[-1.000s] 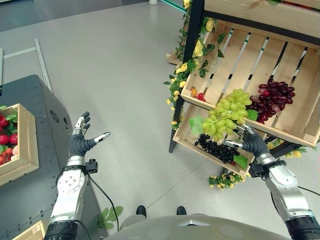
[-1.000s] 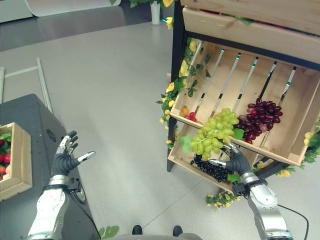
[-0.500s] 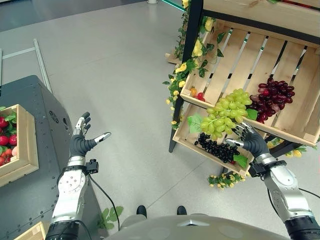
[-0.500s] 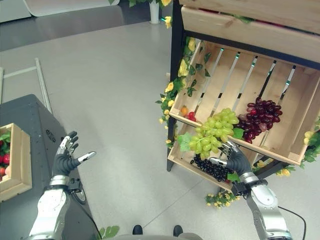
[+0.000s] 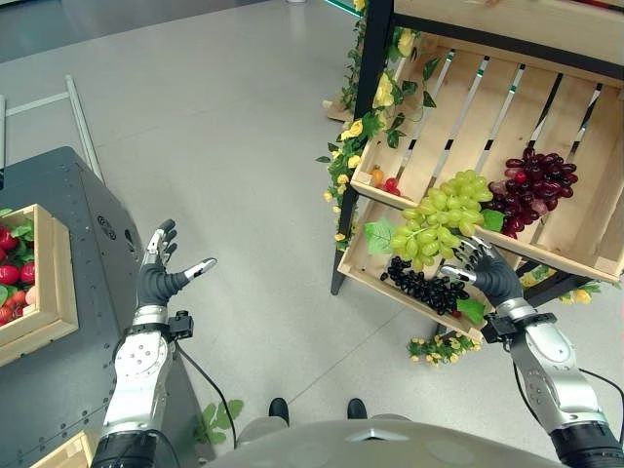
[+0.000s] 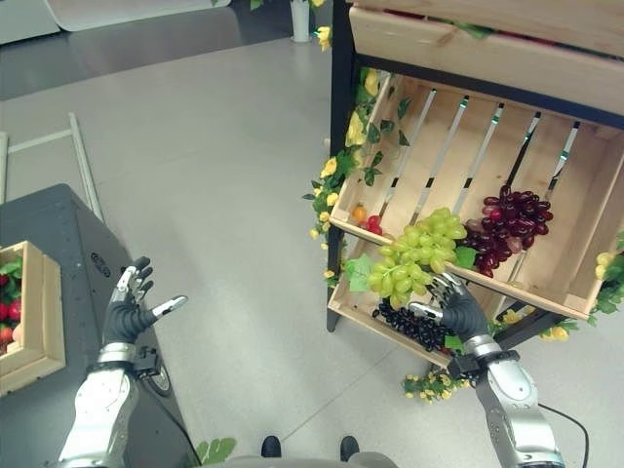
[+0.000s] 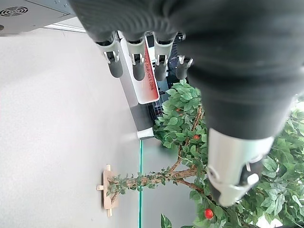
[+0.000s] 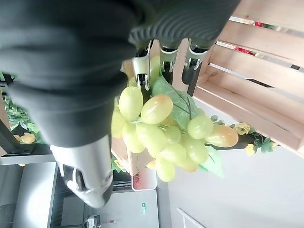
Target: Pick up the fruits from the basket on one side to the basket on the other side
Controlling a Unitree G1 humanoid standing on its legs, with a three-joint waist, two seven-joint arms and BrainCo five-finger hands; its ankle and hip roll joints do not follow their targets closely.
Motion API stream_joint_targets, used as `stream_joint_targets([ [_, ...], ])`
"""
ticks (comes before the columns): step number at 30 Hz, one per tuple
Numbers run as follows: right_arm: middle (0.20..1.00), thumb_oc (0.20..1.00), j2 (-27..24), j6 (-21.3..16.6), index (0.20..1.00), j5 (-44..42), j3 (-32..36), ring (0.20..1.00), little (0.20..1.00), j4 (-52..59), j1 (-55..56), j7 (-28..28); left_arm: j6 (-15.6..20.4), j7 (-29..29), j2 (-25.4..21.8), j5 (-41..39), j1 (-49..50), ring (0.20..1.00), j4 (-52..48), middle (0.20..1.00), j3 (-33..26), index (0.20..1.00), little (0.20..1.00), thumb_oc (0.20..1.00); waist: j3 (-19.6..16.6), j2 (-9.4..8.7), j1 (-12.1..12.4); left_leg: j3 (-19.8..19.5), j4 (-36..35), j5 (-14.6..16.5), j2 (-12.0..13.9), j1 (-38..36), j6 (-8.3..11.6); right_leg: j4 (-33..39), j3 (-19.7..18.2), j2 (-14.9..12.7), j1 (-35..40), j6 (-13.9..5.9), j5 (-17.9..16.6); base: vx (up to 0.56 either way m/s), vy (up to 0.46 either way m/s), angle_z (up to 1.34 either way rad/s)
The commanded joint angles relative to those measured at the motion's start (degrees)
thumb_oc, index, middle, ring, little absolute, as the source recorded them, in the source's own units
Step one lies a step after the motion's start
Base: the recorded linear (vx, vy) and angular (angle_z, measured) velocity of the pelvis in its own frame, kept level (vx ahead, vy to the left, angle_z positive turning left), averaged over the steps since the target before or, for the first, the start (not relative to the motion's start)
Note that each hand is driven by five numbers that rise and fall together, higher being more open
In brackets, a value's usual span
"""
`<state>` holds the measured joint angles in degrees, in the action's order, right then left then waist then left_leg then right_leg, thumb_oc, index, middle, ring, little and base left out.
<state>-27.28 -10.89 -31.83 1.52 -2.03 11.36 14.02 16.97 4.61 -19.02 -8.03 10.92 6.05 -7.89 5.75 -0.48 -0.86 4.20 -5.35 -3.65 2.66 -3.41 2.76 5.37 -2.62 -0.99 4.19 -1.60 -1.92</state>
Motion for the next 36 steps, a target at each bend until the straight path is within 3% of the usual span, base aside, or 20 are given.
stream_joint_targets([
  [1,1.0,1.0,2.42,-8.9,1.0,-5.95,3.59,1.0,1.0,13.23,-13.29,-1.4,3.51,1.01,-3.59,0.23,-2.54,1.0,0.62,1.0,-1.34,1.0,1.0,1.0,-1.55,-3.37,0.07,-1.33,1.32,6.21,-2.56,-3.87,-1.78,-2.76,1.82,-2.47,1.54,-4.31,1.29,0.0,0.0,0.0],
  [20,1.0,1.0,0.61,-9.87,1.0,-8.15,5.56,1.0,1.0,14.01,-19.42,-4.44,3.0,1.19,-3.53,-0.19,-2.65,1.0,0.64,1.0,-0.59,1.0,1.0,1.0,-1.84,-3.3,0.51,-1.49,1.26,5.91,-2.68,-3.83,-1.76,-2.61,2.02,-2.54,1.56,-4.19,0.93,0.0,0.0,0.0],
  [26,1.0,1.0,0.66,-8.87,1.0,-7.72,4.97,1.0,1.0,14.49,-18.41,-3.36,2.91,0.81,-3.27,-0.35,-2.46,1.0,0.43,1.0,-0.6,1.0,1.0,1.0,-1.78,-3.6,0.57,-1.68,1.35,5.97,-2.55,-3.83,-1.78,-2.7,2.11,-2.38,1.55,-4.11,1.03,0.0,0.0,0.0],
  [36,1.0,1.0,0.2,-4.05,1.0,-0.42,-0.85,1.0,1.0,2.78,-12.74,-4.85,2.85,0.46,-3.93,-0.35,-2.26,1.0,0.57,1.0,-0.09,1.0,1.0,1.0,-1.26,-3.53,0.44,-1.77,1.35,6.25,-2.59,-4.0,-1.81,-2.76,2.3,-2.48,1.71,-4.32,1.27,0.0,0.0,0.0],
])
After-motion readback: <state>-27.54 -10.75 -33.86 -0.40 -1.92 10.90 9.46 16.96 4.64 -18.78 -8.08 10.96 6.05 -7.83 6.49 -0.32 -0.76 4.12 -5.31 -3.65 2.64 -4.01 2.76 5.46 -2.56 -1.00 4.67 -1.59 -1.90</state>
